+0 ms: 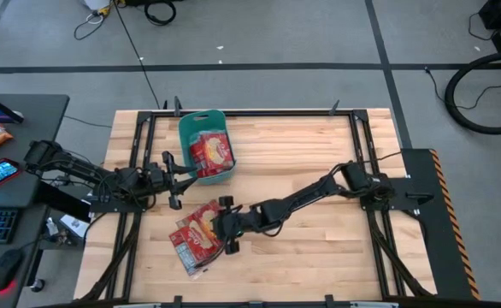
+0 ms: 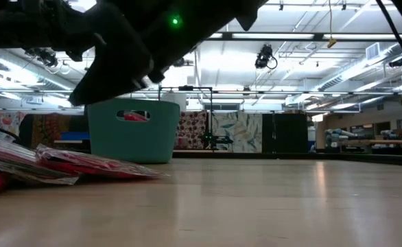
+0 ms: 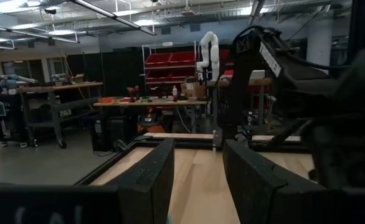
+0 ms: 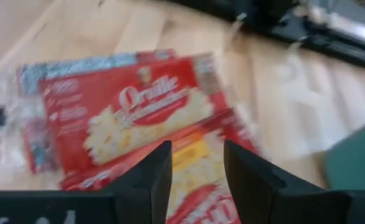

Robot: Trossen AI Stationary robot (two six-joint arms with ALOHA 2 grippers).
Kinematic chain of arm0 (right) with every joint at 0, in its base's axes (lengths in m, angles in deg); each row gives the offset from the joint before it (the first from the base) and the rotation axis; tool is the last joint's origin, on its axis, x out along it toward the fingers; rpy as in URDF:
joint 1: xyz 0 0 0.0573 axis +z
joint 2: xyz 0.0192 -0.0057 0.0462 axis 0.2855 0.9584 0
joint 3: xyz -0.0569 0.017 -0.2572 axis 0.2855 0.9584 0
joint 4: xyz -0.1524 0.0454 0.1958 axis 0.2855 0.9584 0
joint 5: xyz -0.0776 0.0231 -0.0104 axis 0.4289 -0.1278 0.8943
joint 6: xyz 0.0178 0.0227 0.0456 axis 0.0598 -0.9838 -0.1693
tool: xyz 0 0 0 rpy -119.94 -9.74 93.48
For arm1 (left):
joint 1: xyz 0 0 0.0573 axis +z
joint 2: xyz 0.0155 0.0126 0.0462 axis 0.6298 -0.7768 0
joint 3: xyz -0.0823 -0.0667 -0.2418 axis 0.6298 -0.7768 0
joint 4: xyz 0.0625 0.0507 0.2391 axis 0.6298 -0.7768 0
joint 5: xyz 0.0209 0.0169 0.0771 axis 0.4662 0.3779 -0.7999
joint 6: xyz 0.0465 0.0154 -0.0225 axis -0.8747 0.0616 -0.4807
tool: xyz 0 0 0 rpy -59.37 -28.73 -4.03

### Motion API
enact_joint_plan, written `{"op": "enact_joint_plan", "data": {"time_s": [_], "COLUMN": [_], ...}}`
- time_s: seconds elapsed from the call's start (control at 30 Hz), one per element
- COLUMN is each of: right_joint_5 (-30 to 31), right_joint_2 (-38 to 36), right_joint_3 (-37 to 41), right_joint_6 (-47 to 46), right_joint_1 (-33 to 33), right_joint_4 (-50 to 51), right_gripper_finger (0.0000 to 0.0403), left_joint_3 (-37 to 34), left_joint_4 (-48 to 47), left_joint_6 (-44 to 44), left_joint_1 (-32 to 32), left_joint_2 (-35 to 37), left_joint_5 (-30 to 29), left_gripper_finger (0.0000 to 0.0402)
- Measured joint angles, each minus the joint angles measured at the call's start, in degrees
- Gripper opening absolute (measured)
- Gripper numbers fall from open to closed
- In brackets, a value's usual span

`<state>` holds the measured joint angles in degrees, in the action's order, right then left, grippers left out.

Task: Sort popcorn bags into baskets
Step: Put the red popcorn bag into the green bin

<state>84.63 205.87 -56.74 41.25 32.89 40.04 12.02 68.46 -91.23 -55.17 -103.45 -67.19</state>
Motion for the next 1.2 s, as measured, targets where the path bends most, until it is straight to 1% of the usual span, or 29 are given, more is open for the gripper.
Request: {"op": "enact_joint_plan", "data": {"time_s": [0.17, 0.33, 0.47, 0.53, 0.63, 0.67, 0.73, 0.83, 0.93, 1.03, 1.2], "right_joint_5": [-2.03, -7.15, -10.98, -11.0, -6.25, -5.36, -5.49, -10.32, -12.22, -11.75, -8.78], "right_joint_2": [3.02, 4.2, 4.09, 4.11, 4.09, 4.09, 4.09, 4.09, 3.57, 2.63, 0.57], "right_joint_3": [-3.69, -4.02, -3.88, -3.82, -3.84, -3.84, -3.84, -3.84, -4.12, -4.19, -3.96], "right_joint_6": [0.41, 0.81, 4.53, 7.57, 8.28, 7.16, 3.93, -1.36, -5.86, -8.42, -11.8], "right_joint_1": [1.28, 2.04, 2.74, 3.4, 3.99, 3.93, 3.21, 1.65, 0.61, 0.2, 0.0], "right_joint_4": [4.3, 6.31, 8.79, 8.86, 10.19, 11.53, 14.37, 19.76, 26.41, 35.12, 47.36], "right_gripper_finger": [0.0174, 0.0224, 0.0266, 0.0284, 0.0301, 0.0304, 0.0306, 0.0301, 0.0291, 0.0282, 0.0275], "left_joint_3": [0.0, 0.0, 0.0, 0.0, 0.0, 0.0, 0.0, 0.0, 0.0, 0.0, 0.0], "left_joint_4": [-0.58, -1.02, -1.06, -0.85, -0.86, -0.88, -0.92, -1.05, -1.11, -1.09, -1.12], "left_joint_6": [0.03, 0.04, 0.11, 0.15, 0.13, 0.13, 0.15, 0.15, 0.15, 0.15, 0.15], "left_joint_1": [0.01, 0.01, 0.01, 0.01, 0.01, 0.01, 0.01, -0.01, 0.01, 0.0, 0.01], "left_joint_2": [0.02, 0.01, 0.0, 0.02, 0.01, 0.01, 0.01, 0.0, 0.0, 0.0, 0.0], "left_joint_5": [-0.02, -0.02, -0.02, -0.02, 0.0, -0.02, -0.02, 0.0, 0.0, 0.0, -0.02], "left_gripper_finger": [0.0144, 0.0144, 0.0144, 0.0144, 0.0144, 0.0144, 0.0144, 0.0144, 0.0144, 0.0144, 0.0144]}}
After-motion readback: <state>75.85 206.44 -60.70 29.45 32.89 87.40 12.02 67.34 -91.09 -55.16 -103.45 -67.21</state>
